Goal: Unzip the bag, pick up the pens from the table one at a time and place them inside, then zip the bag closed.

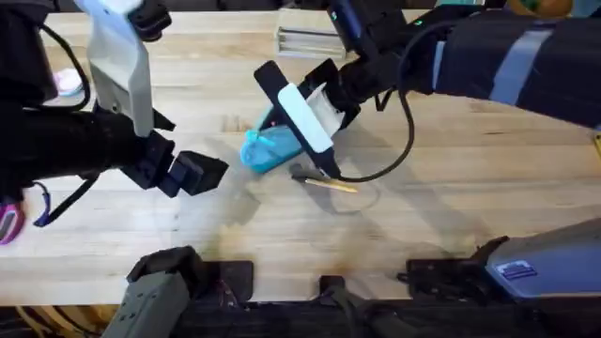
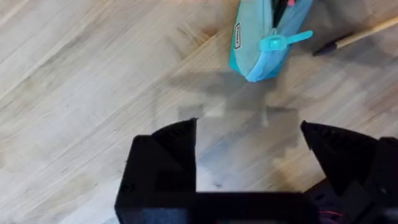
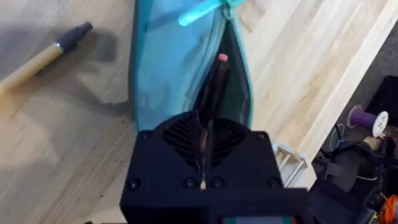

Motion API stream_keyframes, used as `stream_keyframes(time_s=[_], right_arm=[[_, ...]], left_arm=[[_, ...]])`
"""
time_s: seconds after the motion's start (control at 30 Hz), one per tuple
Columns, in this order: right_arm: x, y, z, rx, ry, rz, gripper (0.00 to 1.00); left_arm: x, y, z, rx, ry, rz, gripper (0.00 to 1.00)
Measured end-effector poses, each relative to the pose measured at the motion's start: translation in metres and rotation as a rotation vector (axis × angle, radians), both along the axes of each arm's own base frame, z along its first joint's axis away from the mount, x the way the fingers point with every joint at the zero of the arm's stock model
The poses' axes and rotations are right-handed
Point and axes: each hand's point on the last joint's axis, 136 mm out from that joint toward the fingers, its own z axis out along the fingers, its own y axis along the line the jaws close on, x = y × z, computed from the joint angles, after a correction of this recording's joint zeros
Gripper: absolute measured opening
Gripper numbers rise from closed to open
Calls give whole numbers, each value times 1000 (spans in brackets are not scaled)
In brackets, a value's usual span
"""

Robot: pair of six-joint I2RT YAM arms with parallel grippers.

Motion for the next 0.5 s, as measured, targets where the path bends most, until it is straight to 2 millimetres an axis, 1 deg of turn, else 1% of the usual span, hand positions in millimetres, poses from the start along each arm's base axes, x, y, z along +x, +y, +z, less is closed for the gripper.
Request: stream_keyframes(time_s=[0.1,0.3,0.4,0.5], right_arm=[[5,0,-1,-6,-24,2,31],[20,8,9,27,-108,5,31],[18,7,2,14,-89,6,31],[15,4,-11,-12,-50,6,31]], left_arm=[[0,0,0,0,1,0,993],[-1,0,0,-1,4,0,993],[-1,0,0,-1,4,0,993],[-1,0,0,-1,4,0,993]])
